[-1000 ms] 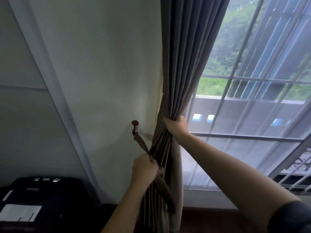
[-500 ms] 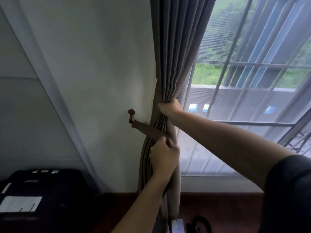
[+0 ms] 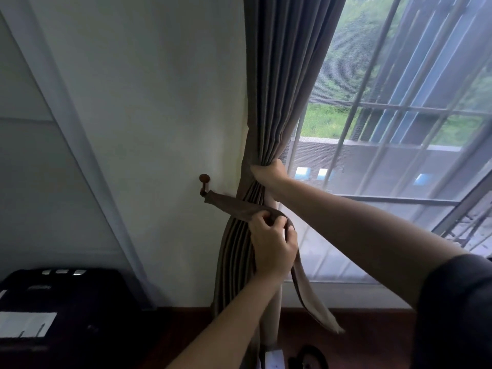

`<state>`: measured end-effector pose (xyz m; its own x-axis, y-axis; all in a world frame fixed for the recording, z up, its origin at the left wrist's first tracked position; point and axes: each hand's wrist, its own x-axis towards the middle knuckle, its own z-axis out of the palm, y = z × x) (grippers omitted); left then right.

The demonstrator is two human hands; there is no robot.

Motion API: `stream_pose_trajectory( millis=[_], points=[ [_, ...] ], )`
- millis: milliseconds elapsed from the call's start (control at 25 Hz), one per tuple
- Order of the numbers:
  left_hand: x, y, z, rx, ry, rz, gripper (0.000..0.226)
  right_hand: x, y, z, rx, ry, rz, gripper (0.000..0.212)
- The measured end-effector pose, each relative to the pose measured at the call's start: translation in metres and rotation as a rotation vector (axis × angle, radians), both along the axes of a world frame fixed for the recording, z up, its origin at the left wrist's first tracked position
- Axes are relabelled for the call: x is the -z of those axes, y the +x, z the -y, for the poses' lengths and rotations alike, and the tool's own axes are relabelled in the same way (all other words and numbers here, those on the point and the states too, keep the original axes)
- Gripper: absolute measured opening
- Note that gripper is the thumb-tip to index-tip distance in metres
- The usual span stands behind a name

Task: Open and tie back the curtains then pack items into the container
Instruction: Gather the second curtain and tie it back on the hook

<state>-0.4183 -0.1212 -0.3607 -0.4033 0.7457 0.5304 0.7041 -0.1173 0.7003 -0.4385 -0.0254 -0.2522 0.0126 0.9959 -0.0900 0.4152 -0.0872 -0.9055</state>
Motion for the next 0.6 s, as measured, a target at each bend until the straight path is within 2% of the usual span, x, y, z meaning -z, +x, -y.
stream_pose_trajectory(
  millis=[160, 240, 400, 480, 600],
  points=[
    [0.008, -0.019, -0.02, -0.027, -0.008, -0.322, 0.014, 0.0, 0.0, -0.001, -0.012, -0.021, -0.023, 0.045],
    [0.007, -0.023, -0.026, -0.019, -0.03, -0.392, 0.018, 0.003, 0.0, -0.001, -0.008, -0.026, -0.048, 0.049],
    [0.012, -0.036, -0.036, 0.027, 0.066, -0.484, 0.017, -0.002, 0.005, 0.001, 0.018, -0.03, -0.048, 0.035],
    [0.015, -0.041, -0.038, 0.038, 0.12, -0.418, 0.028, 0.0, 0.007, 0.0, 0.022, -0.039, -0.078, 0.033],
    [0.013, -0.034, -0.035, -0.065, 0.125, 0.014, 0.042, 0.003, 0.007, -0.001, 0.008, -0.017, -0.037, 0.037]
  ],
)
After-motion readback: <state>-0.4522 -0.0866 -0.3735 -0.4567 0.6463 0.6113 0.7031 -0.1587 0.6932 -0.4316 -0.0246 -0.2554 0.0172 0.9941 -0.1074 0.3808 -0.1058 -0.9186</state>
